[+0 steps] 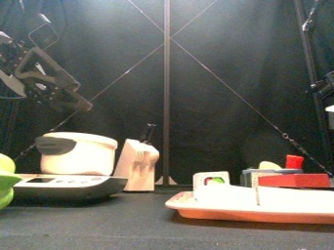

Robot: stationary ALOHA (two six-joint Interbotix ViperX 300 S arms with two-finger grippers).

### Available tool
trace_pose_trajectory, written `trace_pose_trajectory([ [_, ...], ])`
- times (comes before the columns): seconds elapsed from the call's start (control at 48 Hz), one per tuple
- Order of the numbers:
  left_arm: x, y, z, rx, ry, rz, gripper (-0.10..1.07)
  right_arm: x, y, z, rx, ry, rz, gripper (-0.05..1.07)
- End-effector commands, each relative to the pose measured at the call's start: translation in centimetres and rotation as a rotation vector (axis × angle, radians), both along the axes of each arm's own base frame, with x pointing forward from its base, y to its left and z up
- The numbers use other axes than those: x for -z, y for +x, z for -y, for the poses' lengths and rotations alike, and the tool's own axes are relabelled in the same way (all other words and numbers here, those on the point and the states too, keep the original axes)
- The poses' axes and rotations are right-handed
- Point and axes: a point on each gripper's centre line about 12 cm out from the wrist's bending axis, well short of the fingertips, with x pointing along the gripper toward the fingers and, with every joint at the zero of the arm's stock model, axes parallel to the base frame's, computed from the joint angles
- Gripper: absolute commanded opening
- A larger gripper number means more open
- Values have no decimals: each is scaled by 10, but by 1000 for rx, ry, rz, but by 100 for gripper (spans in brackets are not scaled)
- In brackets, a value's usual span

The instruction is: Grab egg

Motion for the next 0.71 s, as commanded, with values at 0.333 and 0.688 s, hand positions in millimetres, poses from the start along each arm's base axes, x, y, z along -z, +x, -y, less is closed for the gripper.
trace_pose_trajectory([
  [0.333, -4, 3, 1, 0, -1, 15, 103, -38, 17, 8, -276, 54, 166, 93],
  [0.688, -3, 2, 1, 1, 0, 12, 103, -28, -9, 19, -689, 203, -24, 93],
])
